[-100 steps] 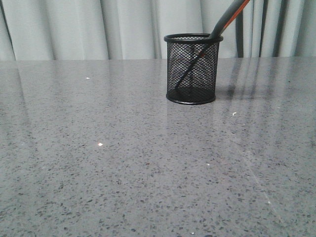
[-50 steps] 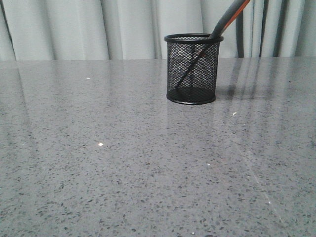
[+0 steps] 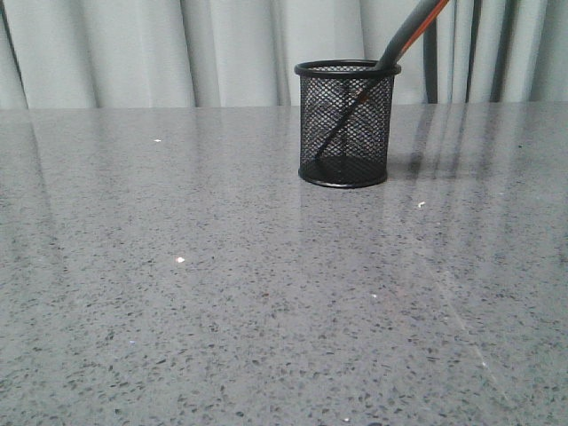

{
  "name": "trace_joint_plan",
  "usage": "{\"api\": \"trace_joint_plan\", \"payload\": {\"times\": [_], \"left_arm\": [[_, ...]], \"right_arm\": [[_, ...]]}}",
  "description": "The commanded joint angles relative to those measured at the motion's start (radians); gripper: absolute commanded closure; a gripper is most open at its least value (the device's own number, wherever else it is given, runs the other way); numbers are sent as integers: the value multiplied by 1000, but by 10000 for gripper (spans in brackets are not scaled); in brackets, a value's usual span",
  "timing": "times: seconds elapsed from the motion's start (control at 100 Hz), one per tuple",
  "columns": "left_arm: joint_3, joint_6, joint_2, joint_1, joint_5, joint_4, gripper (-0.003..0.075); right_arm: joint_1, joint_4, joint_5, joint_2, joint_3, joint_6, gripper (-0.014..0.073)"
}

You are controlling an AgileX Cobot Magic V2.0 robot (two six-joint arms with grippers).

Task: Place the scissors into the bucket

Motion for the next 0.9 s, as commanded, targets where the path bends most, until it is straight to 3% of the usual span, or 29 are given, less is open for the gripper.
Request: {"api": "trace_joint_plan", "payload": {"times": [0.0, 0.59, 0.78, 0.89], "left_arm": [[40, -10, -30, 0, -79, -16, 740], [40, -10, -28, 0, -79, -16, 740], [40, -10, -28, 0, -79, -16, 740], [40, -10, -28, 0, -79, -16, 740]], "right_arm": [[-4, 0, -78, 9, -29, -3, 645], [-4, 0, -78, 9, -29, -4, 645], [-16, -86, -216, 7, 33, 4, 645], [-89, -219, -255, -29, 107, 156, 645]]}}
